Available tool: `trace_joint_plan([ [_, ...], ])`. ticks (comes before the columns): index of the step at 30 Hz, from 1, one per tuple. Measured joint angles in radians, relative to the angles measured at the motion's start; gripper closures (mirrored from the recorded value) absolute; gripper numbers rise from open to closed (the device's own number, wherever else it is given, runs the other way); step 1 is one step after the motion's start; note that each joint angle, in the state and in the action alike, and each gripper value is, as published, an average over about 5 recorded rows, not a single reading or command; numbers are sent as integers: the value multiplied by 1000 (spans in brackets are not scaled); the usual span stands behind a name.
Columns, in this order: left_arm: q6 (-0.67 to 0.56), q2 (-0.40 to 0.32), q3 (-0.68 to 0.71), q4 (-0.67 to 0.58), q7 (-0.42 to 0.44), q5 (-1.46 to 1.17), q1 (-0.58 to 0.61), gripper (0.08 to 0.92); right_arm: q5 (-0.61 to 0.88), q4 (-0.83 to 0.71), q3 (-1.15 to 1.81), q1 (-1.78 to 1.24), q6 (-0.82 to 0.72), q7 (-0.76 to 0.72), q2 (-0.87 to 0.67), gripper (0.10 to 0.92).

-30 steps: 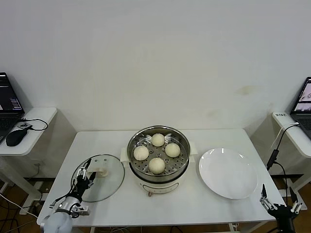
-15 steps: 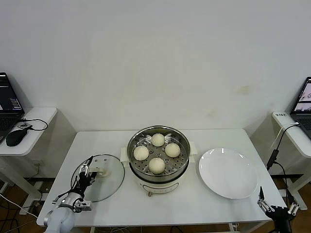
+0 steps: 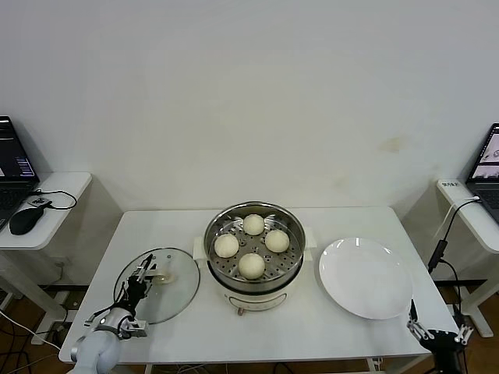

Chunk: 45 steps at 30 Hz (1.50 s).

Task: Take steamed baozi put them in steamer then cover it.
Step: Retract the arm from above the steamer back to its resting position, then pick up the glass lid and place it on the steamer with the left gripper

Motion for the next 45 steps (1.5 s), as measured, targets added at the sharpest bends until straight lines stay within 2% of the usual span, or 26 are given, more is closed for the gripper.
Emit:
trace_joint_plan([
  [9,-6,-6,-2,22,-24,-11,-2,809,-2,-7,-2,4,-1,-3,0,203],
  [12,-8,-6,-9,17,-39,-17,5,855,-6,-10,-6,6,-1,-5,0,203],
  [19,2,11,-33,-40,-71,-29,38,860,-18,-14,-12,9,-2,-12,-6,202],
  [26,43,46,-75,-148,-61,-55,83,860,-32,-14,-25,13,-7,-18,-11,203],
  [37,151,140,-133,-363,56,-114,113,860,-68,-25,-49,26,-4,-22,-15,202],
  [45,254,204,-74,-515,166,-193,91,860,-115,-34,-77,29,2,-12,-6,202],
])
